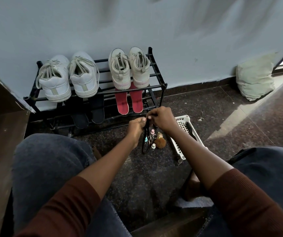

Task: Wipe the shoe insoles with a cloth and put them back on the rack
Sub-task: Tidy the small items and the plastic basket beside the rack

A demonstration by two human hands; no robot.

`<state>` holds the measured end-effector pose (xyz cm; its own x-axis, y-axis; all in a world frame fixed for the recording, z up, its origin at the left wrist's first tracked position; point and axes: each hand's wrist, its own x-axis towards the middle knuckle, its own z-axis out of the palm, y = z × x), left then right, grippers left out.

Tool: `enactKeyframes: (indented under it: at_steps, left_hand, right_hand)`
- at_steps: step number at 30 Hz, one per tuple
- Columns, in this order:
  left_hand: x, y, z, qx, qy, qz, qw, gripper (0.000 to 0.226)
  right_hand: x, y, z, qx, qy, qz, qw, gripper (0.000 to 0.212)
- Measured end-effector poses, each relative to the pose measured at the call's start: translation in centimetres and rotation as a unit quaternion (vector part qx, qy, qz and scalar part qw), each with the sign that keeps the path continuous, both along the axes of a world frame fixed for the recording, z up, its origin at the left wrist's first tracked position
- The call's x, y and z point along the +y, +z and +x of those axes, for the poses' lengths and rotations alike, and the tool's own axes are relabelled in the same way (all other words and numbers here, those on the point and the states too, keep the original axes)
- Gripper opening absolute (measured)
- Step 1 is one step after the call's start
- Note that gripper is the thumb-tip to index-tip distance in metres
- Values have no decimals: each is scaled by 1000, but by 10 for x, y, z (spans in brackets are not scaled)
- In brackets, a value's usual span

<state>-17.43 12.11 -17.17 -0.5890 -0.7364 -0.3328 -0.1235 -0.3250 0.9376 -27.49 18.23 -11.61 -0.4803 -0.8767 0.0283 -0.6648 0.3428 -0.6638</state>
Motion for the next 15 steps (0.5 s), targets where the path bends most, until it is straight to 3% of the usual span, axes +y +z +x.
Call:
enactKeyframes:
  at_steps: [11, 15]
  left_hand:
    - [2, 1, -1, -21, -26, -36, 999, 27]
    - [-1, -1, -2, -37, -28, -30, 998, 32]
  right_hand:
    - [-1, -11, 3, -8, -68, -22, 997, 5]
    - [-2, -18, 3, -95, -120, -48, 987, 14]
